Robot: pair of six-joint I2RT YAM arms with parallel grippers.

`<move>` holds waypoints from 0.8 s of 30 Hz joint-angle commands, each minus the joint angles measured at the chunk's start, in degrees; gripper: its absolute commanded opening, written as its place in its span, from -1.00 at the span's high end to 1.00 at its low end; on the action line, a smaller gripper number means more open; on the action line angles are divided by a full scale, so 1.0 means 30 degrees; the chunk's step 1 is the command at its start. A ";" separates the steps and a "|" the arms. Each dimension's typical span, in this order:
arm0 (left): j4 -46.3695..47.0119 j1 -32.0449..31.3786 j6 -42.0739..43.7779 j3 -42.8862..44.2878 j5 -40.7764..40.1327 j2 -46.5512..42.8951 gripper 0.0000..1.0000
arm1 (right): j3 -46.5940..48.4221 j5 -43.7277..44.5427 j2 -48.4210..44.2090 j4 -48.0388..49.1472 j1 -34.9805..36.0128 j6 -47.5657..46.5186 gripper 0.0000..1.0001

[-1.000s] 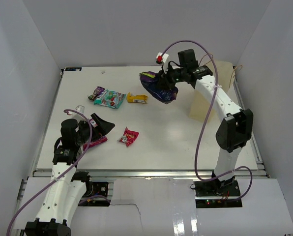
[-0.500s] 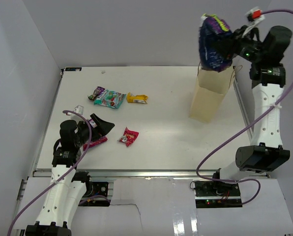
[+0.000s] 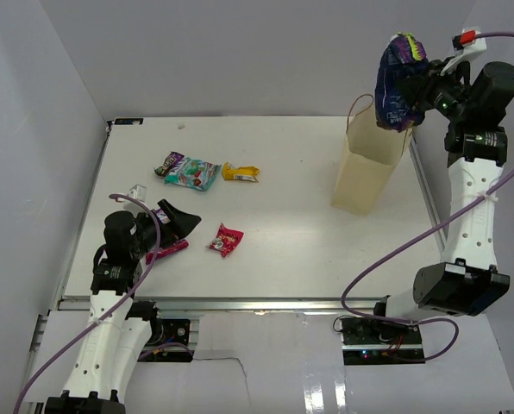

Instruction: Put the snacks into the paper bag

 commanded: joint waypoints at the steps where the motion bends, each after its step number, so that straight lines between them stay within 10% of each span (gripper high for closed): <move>1: 0.0397 -0.0030 0.0229 -0.0060 0.0238 -0.0172 -0.96 | -0.0220 0.3517 0.0213 0.1601 0.0878 -0.1700 0.85; 11: 0.0456 -0.0030 0.0200 -0.0147 0.0150 -0.0173 -0.96 | -0.2621 1.4819 -0.0311 0.0191 0.5657 -0.5102 0.85; 24: 0.0778 -0.0030 0.0200 -0.0265 0.0296 0.0238 -0.96 | -0.5787 1.8230 -0.0987 -0.0101 0.6538 -0.5954 0.85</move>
